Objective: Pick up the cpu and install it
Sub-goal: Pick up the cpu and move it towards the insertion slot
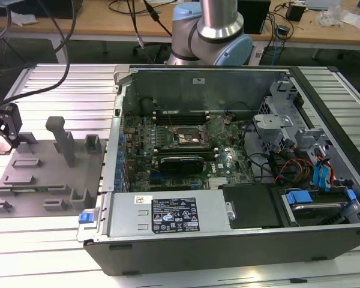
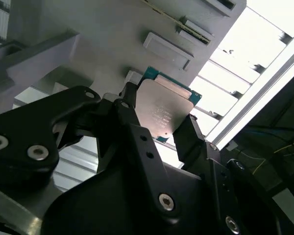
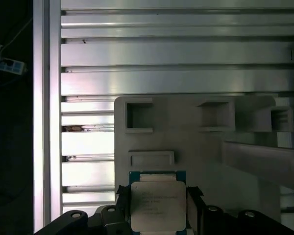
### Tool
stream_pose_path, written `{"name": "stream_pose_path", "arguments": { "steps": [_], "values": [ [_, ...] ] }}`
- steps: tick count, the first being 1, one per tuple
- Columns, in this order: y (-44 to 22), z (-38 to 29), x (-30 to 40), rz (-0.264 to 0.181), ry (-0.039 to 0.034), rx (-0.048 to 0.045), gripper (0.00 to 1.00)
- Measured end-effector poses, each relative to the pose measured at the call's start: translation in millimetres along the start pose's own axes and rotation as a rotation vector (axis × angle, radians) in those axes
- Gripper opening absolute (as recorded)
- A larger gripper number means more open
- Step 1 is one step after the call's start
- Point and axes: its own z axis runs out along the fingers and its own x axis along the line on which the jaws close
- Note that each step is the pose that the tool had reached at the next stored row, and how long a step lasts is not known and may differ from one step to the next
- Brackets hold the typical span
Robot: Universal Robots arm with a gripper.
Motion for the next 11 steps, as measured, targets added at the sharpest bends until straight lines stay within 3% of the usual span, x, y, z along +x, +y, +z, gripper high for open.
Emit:
{"name": "stream_pose_path", "arguments": {
  "steps": [5, 8, 11],
  "values": [
    [1.3, -11.9, -0.3, 0.000, -0.0001, 0.0000, 0.55],
    [2.3, -22.7, -0.7, 0.000, 0.0000, 0.0000, 0.55],
    [3.9, -42.3, -1.2, 0.000, -0.0001, -0.0001, 0.55]
  ]
}}
